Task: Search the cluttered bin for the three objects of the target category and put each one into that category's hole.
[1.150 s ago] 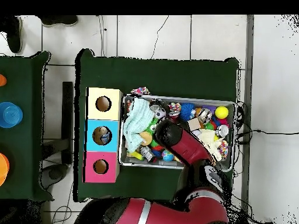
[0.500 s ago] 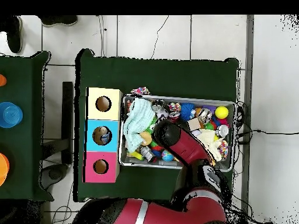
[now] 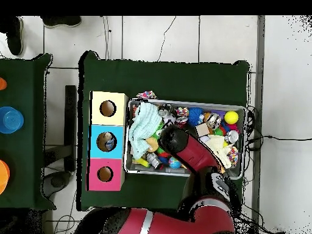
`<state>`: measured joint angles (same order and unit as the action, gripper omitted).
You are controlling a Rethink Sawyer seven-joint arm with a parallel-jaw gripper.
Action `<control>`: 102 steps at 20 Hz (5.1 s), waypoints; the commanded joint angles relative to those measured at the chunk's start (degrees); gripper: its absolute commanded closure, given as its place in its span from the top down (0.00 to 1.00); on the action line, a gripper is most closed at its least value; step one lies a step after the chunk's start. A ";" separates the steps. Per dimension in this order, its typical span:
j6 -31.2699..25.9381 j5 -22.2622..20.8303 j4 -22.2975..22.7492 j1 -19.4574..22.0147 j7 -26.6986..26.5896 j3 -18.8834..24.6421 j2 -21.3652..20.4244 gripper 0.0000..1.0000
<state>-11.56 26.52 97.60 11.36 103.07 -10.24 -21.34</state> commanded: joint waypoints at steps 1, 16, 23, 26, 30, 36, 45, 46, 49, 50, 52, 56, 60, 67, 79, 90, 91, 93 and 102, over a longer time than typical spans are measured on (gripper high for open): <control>-10.17 3.92 -3.73 -4.82 16.41 -1.16 -2.95 0.00; -13.76 4.64 -4.26 -6.95 16.33 -6.27 -3.81 0.00; -16.43 4.83 -4.46 -6.91 16.51 -6.90 -5.27 0.00; -17.95 4.87 -5.17 -6.99 16.62 -7.29 -5.52 0.00; -18.97 4.90 -5.78 -6.87 16.46 -7.61 -5.55 0.00; -22.97 4.78 -7.43 -8.30 18.23 -9.36 -6.10 0.00; -26.35 5.40 -8.07 -11.11 22.04 -11.26 -6.89 0.00; -26.62 5.44 -7.83 -11.42 22.55 -11.31 -7.18 0.00; -27.94 5.73 -7.99 -13.67 26.35 -12.40 -7.20 0.00; -28.46 5.69 -8.36 -14.76 27.99 -13.23 -6.97 0.00; -29.45 5.52 -9.24 -15.88 29.83 -14.17 -6.56 0.00; -29.39 5.24 -9.18 -15.52 30.21 -14.00 -6.49 0.00; -28.71 4.65 -8.79 -15.37 30.56 -13.78 -6.62 0.00; -28.30 3.99 -7.93 -13.76 29.31 -12.81 -7.74 0.00; -33.07 3.60 -9.57 -14.51 32.16 -14.71 -9.47 0.00; -40.93 2.63 -14.57 -15.79 34.15 -18.70 -10.39 0.00; -41.07 2.89 -14.52 -15.86 34.40 -18.87 -10.57 0.00; -41.39 3.21 -14.32 -16.39 35.20 -19.46 -10.88 0.00; -39.90 5.46 -13.47 -20.17 41.14 -20.30 -9.41 0.00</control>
<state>-47.12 29.78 84.34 -6.95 122.63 -32.51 -32.58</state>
